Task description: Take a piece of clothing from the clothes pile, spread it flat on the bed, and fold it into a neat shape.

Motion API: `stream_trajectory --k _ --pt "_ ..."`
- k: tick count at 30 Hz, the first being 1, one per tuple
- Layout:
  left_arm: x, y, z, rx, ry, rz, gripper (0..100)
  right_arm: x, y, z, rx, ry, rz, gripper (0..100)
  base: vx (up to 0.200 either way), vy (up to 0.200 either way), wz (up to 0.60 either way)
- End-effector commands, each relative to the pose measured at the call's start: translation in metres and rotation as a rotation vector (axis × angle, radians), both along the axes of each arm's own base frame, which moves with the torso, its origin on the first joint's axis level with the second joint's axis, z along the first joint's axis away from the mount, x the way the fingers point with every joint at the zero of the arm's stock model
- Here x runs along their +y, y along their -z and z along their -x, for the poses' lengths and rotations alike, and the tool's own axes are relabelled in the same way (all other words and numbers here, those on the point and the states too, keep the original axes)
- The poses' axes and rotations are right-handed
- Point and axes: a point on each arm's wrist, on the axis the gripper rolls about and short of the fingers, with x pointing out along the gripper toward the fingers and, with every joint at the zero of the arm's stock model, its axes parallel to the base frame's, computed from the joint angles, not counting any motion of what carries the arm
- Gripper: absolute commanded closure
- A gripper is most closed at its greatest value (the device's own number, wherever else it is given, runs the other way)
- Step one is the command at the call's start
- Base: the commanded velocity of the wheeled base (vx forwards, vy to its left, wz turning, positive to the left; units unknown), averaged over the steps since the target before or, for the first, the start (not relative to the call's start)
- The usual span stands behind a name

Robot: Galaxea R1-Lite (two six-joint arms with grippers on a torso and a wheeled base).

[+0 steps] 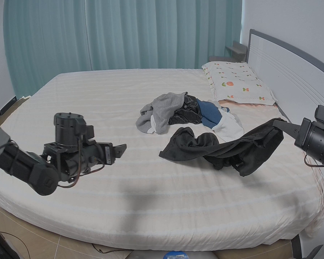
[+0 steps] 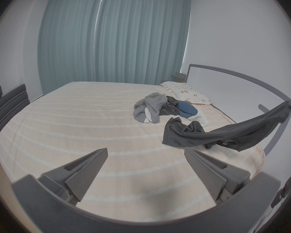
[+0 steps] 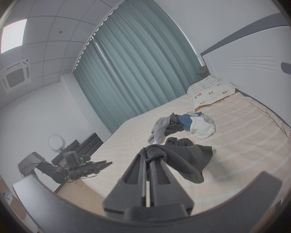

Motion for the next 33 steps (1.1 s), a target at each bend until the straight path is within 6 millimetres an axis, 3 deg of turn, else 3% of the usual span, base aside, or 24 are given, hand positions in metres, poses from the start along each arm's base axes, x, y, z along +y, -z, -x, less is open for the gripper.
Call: stream_trajectory --k 1,7,11,14,17,26,33 --pt "-0.047 0.035 -0.020 0.047 0.071 -0.029 0 0.001 -0.022 0.006 -0.077 -0.018 -0.036 100 0.000 0.000 0.00" --pt "-0.085 0.049 -0.022 0.052 0.154 -0.032 0 0.012 -0.015 0.004 -0.044 -0.074 -0.036 100 0.000 0.000 0.00" --pt "-0.112 0.064 -0.023 0.062 0.207 -0.038 0 0.015 -0.023 0.001 -0.073 -0.083 -0.047 100 0.000 0.000 0.00" --pt "-0.121 0.069 -0.026 0.062 0.221 -0.039 0 0.016 -0.032 0.000 -0.099 -0.082 -0.059 100 0.000 0.000 0.00" --pt "-0.136 0.084 -0.039 0.059 0.229 -0.036 0 0.016 -0.037 -0.002 -0.108 -0.080 -0.063 100 0.000 0.000 0.00" --pt "-0.151 0.105 -0.065 0.082 0.189 0.050 0 0.018 -0.040 -0.005 -0.119 -0.083 -0.067 100 0.000 0.000 0.00" --pt "-0.143 0.108 -0.077 0.140 0.211 0.098 0 0.021 -0.049 -0.015 -0.137 -0.074 -0.076 100 0.000 0.000 0.00"
